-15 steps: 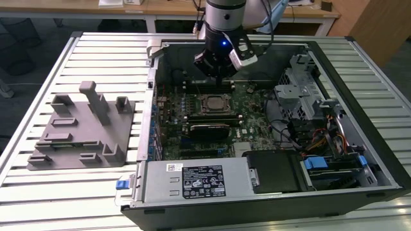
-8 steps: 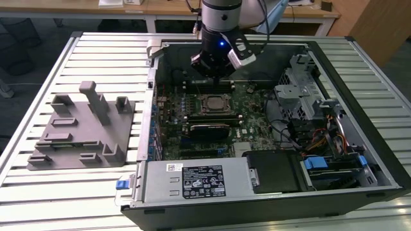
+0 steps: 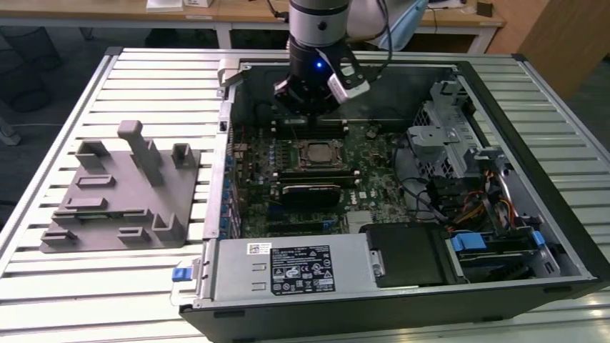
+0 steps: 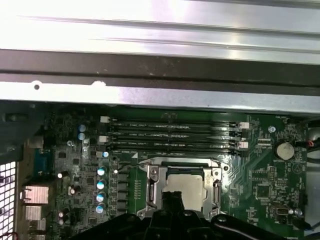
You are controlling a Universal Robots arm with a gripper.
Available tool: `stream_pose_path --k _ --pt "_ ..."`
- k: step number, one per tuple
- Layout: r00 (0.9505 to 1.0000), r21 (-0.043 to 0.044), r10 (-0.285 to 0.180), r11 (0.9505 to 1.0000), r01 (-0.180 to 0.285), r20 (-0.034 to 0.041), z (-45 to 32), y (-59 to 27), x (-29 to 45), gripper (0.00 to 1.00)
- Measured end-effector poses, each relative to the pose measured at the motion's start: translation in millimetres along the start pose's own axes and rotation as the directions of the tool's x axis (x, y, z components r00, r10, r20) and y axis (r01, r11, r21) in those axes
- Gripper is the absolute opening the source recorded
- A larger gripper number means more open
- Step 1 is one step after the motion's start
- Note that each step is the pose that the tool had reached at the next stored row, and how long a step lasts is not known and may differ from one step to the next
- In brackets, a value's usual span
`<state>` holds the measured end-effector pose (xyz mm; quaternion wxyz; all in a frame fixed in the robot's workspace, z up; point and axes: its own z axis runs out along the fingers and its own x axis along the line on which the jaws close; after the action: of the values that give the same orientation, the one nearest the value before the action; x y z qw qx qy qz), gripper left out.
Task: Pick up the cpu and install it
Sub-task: 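Install the first cpu locking lever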
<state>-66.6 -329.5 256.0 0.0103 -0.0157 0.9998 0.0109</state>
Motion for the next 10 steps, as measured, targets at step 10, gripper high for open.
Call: stream_pose_path --k 10 --pt "1.0000 -0.0015 0.000 1.0000 0.000 -0.0059 0.8 0.6 21.0 0.11"
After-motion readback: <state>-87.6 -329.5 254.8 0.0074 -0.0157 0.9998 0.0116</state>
